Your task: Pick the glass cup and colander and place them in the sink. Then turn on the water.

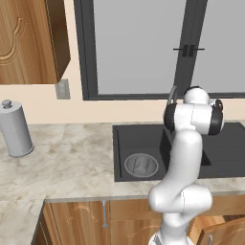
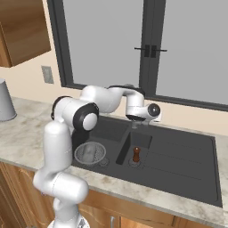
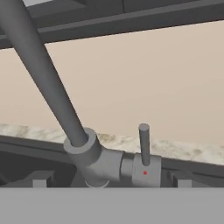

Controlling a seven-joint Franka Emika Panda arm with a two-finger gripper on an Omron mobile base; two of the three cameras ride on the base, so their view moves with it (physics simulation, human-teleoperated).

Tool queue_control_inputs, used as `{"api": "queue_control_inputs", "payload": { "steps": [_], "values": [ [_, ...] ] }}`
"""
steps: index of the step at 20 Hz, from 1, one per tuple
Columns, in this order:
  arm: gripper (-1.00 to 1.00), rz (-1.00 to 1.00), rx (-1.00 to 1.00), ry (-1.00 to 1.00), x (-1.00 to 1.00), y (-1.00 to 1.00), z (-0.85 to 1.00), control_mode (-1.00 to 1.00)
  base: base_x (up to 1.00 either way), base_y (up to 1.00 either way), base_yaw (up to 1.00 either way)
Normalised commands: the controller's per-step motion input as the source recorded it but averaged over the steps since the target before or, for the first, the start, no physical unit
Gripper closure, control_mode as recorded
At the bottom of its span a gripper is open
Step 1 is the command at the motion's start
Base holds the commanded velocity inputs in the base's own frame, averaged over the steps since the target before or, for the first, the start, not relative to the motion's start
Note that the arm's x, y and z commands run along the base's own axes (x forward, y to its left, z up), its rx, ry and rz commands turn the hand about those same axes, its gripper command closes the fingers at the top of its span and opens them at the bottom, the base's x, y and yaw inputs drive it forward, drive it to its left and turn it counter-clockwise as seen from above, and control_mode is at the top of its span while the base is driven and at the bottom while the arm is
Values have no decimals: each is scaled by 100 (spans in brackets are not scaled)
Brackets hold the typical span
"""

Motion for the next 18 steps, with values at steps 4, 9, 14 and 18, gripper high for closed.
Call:
{"api": "queue_control_inputs", "payload": {
  "steps": [4,9,14,18],
  "values": [
    [-100,0,0,0,14,0,-16,-100,0,0,0],
    [-100,0,0,0,15,0,-10,-100,0,0,0],
    [-100,0,0,0,16,0,-11,-100,0,0,0],
    [-100,0,0,1,16,0,-10,-100,0,0,0]
  ]
}}
